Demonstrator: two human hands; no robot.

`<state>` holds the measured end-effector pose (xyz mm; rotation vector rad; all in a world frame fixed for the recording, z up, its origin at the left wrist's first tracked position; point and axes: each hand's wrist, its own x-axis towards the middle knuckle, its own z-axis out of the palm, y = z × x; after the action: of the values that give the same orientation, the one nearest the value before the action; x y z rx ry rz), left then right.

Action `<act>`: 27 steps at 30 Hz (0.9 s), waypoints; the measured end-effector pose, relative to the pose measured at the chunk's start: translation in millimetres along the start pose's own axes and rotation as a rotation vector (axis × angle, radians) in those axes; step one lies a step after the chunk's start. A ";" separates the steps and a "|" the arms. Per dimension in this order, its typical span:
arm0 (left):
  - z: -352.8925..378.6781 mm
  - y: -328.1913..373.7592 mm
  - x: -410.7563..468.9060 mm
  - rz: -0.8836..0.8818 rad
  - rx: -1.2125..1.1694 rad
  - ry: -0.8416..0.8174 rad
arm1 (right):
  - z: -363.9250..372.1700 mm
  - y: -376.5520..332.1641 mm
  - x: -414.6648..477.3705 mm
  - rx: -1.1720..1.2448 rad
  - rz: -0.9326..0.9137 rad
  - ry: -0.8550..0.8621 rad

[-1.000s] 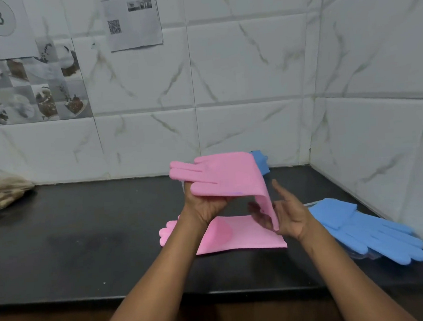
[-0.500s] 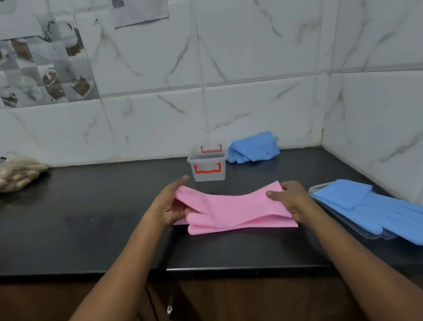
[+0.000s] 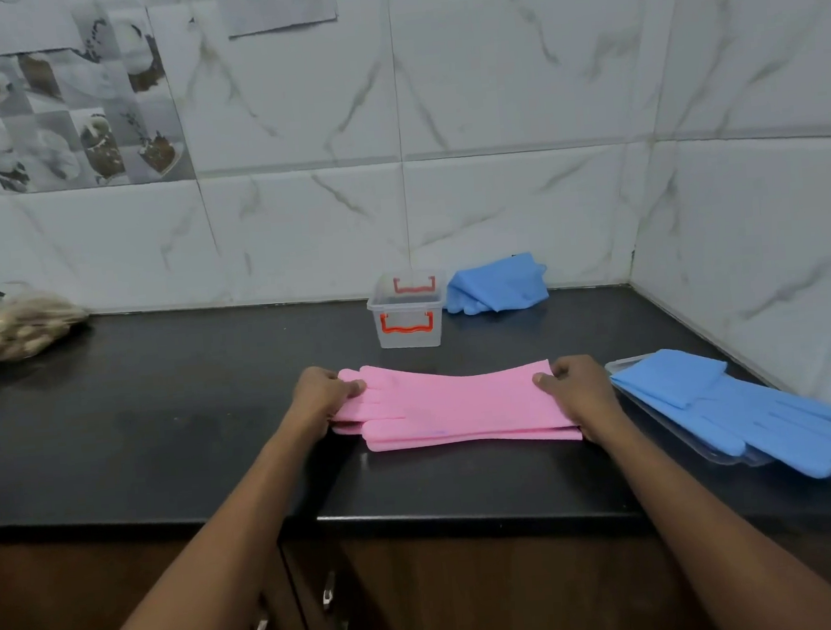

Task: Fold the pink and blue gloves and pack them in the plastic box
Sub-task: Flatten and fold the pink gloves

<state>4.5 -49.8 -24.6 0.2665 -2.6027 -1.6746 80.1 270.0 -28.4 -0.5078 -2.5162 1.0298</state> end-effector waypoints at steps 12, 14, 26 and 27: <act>22.2 -4.6 0.2 0.195 0.468 0.214 | -6.4 -1.2 -10.7 -0.371 0.029 0.000; 23.6 -8.0 -0.2 0.214 0.506 0.229 | -7.9 2.7 -6.2 -0.289 0.061 -0.017; 16.3 -8.4 -3.4 0.308 0.452 0.214 | -4.2 -1.0 -7.5 -0.477 0.014 -0.045; 15.7 -9.3 -5.4 0.298 0.489 0.195 | -5.5 -1.5 -7.2 -0.491 0.007 -0.059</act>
<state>9.1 -38.6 -39.3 0.0430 -2.6934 -0.8651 88.7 268.8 -25.1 -0.6257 -2.8220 0.4216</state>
